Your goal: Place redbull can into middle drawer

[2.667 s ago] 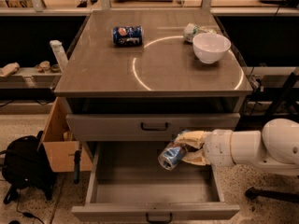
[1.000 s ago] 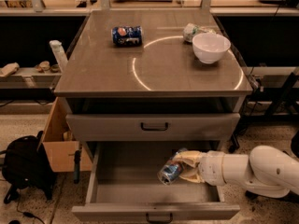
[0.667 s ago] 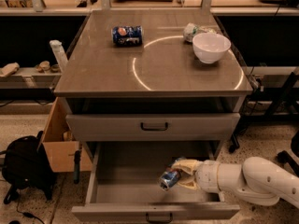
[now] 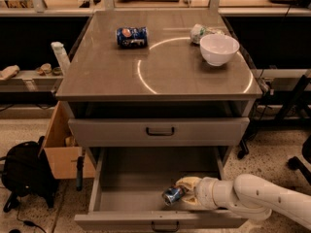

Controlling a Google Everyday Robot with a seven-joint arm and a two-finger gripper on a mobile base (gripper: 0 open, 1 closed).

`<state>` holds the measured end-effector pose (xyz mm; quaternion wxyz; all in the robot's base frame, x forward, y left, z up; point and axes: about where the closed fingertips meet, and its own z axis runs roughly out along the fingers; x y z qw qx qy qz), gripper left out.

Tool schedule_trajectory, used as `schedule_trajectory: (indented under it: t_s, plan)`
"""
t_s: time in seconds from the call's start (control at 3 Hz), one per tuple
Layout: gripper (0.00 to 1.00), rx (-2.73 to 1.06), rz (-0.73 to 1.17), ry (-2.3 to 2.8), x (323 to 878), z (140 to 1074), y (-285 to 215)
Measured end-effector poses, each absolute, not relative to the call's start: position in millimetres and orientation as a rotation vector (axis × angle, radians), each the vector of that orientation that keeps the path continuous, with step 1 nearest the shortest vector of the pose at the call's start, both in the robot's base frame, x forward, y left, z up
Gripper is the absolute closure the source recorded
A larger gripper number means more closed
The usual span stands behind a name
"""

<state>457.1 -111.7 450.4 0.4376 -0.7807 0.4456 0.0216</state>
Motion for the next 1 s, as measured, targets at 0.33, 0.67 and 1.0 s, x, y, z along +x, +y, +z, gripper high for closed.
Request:
schedule_trajectory:
  t_s: [0.33,0.67,1.0]
  plan:
    - [0.79,-1.959,0.007,1.139,466.5,440.7,-114.0]
    - [0.56,-1.959,0.007,1.139,466.5,440.7,-114.0]
    - [0.33,-1.959,0.007,1.139,466.5,440.7,-114.0]
